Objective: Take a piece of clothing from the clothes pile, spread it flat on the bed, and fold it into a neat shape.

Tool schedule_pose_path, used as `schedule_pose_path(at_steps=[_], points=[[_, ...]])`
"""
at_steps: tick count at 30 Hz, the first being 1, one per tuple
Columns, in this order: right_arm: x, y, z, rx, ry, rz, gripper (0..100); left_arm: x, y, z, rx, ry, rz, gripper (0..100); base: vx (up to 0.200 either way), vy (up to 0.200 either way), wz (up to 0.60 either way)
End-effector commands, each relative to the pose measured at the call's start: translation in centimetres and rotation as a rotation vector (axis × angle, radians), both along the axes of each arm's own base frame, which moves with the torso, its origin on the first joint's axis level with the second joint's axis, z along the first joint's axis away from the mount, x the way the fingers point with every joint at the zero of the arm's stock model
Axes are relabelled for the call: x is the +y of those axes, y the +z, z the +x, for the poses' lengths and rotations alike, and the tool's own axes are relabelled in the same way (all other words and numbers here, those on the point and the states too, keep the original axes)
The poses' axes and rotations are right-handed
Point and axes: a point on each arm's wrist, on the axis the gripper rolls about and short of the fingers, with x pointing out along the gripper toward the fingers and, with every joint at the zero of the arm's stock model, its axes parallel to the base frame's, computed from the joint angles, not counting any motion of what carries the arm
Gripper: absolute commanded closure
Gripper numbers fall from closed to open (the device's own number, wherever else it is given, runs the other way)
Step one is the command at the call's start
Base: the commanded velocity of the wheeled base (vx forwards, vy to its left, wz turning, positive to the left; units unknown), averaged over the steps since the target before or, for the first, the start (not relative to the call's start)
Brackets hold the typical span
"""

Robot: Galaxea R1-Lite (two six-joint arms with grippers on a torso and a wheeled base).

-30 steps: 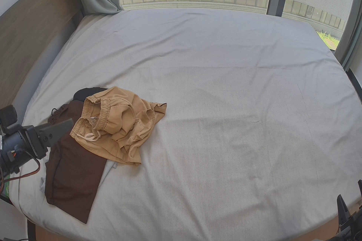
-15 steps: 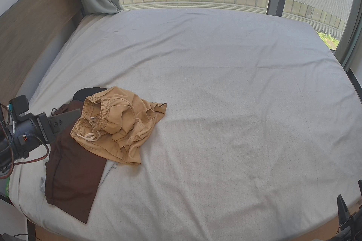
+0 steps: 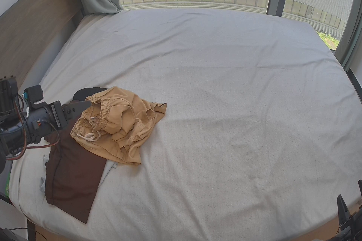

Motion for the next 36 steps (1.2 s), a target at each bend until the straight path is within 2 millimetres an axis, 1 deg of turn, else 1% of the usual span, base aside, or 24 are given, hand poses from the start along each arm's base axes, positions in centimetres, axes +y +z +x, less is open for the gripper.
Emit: schedule_pose_path(at_steps=[1,3,4,6,11,18,25,26,29,33,36], points=[[0.0,-0.5,0.0,0.001,0.001,0.0,0,-0.1,-0.9,1.9,0.035,0.0,0.0,0,0.0,0.0,0.0],[0.0,-0.5,0.0,0.0,0.001,0.0,0,-0.2,-1.2,2.7,0.045,-0.002,0.001,0,0.0,0.0,0.0],[0.0,-0.5,0.0,0.0,0.001,0.0,0,-0.2,-1.3,2.8,0.046,-0.002,0.002,0,0.0,0.0,0.0],[0.0,-0.5,0.0,0.001,0.001,0.0,0,-0.2,-1.8,3.6,0.068,-0.003,0.002,0,0.0,0.0,0.0],[0.0,-0.5,0.0,0.001,0.001,0.0,0,-0.4,-2.9,4.8,0.091,-0.017,0.0,0,0.0,0.0,0.0],[0.0,-0.5,0.0,0.0,0.001,0.001,0,-0.4,-4.4,7.6,0.093,-0.004,-0.013,0,0.0,0.0,0.0],[0.0,-0.5,0.0,0.001,0.001,0.001,0,-0.5,-5.2,9.3,0.105,0.004,-0.045,0,0.0,0.0,0.0],[0.0,-0.5,0.0,0.0,0.001,0.001,0,-0.6,-5.6,9.9,0.103,0.003,-0.048,0,0.0,0.0,0.0],[0.0,-0.5,0.0,0.001,0.001,0.001,0,-0.6,-6.0,10.6,0.104,0.004,-0.049,0,0.0,0.0,0.0],[0.0,-0.5,0.0,0.001,-0.001,0.001,0,-0.9,-6.8,11.2,0.125,-0.002,-0.048,0,0.0,0.0,0.0],[0.0,-0.5,0.0,0.001,-0.001,0.003,0,-1.1,-7.0,11.8,0.125,-0.002,-0.062,0,0.0,0.0,0.0]])
